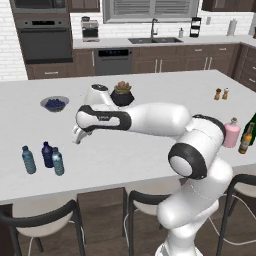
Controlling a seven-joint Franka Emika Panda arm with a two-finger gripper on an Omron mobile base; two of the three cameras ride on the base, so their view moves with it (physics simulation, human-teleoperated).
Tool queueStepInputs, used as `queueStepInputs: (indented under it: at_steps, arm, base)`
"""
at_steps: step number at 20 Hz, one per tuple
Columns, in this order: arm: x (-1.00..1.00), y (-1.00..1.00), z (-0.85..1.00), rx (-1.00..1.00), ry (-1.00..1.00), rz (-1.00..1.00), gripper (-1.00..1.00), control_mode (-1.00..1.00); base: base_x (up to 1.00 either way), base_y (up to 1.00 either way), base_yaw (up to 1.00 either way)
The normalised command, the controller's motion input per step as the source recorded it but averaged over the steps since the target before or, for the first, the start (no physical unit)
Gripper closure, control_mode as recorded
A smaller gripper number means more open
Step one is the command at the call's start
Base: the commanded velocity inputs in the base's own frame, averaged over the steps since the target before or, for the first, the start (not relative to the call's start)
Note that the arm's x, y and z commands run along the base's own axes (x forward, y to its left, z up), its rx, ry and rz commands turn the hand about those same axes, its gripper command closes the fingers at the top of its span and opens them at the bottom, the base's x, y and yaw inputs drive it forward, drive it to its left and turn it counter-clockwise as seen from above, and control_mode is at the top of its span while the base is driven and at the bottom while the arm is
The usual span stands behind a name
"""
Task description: Move the plastic bottles in the middle to the plastics group, and the glass bottles in the middle to the glass group.
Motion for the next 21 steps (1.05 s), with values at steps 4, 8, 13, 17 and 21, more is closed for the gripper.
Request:
queueStepInputs:
  at_steps: [4, 8, 13, 17, 21]
  arm:
    - [-0.13, -1.0, 0.0, 0.0, 0.22, -0.09, -1.0, -1.0]
    - [-0.25, -0.97, 0.0, 0.0, 0.25, -0.11, -1.0, -1.0]
    - [-0.34, -0.89, 0.0, 0.0, 0.33, -0.11, -1.0, -1.0]
    - [-0.76, -0.7, 0.0, -0.05, 0.05, -0.05, -1.0, -1.0]
    - [-0.96, -0.64, 0.02, -0.09, -0.02, -0.02, -1.0, -1.0]
  base:
    - [0.0, 0.0, 0.0]
    - [0.0, 0.0, 0.0]
    - [0.0, 0.0, 0.0]
    - [0.0, 0.0, 0.0]
    - [0.0, 0.0, 0.0]
